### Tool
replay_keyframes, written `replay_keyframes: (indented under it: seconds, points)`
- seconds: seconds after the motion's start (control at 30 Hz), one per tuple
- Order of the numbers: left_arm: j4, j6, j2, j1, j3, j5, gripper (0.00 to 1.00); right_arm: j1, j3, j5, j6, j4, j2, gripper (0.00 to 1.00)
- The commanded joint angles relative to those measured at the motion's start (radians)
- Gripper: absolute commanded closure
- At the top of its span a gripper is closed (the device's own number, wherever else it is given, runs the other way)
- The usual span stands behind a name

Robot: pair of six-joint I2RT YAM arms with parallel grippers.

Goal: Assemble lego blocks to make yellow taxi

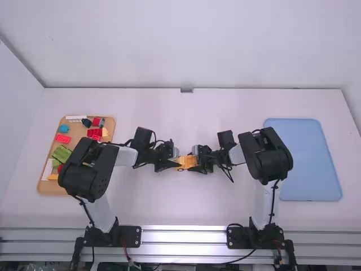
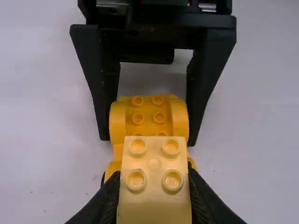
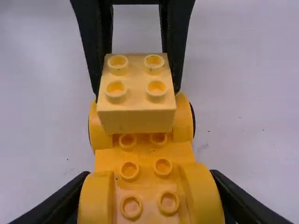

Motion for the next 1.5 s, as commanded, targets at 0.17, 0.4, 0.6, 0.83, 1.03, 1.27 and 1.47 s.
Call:
replay_keyframes:
  seconds: [0.17, 0.4, 0.6, 0.83, 1.03, 1.27, 1.47]
  points:
    - [0.003, 0.010, 0.006, -0.006, 0.009, -0.001, 0.98, 0.002, 0.010, 0.024, 0.019, 0.001, 0.014, 0.41]
    - [0.039, -0.024, 0.006, -0.006, 0.009, -0.033, 0.98, -0.002, 0.011, 0.028, 0.108, 0.033, 0.014, 0.44]
    - [0.071, -0.031, 0.006, -0.006, 0.009, -0.034, 0.98, -0.002, 0.011, 0.028, 0.108, 0.033, 0.014, 0.44]
    - [0.064, -0.031, 0.006, -0.006, 0.009, -0.031, 0.98, -0.002, 0.011, 0.028, 0.104, 0.033, 0.014, 0.42]
    - [0.035, -0.024, 0.006, -0.006, 0.009, -0.034, 0.98, -0.002, 0.010, 0.028, 0.098, 0.028, 0.014, 0.41]
    - [0.011, -0.005, 0.006, -0.006, 0.009, -0.034, 0.98, -0.002, 0.009, 0.028, 0.082, 0.017, 0.014, 0.42]
    - [0.022, 0.004, 0.006, -0.006, 0.008, -0.029, 0.98, -0.002, 0.010, 0.026, 0.051, -0.005, 0.014, 0.42]
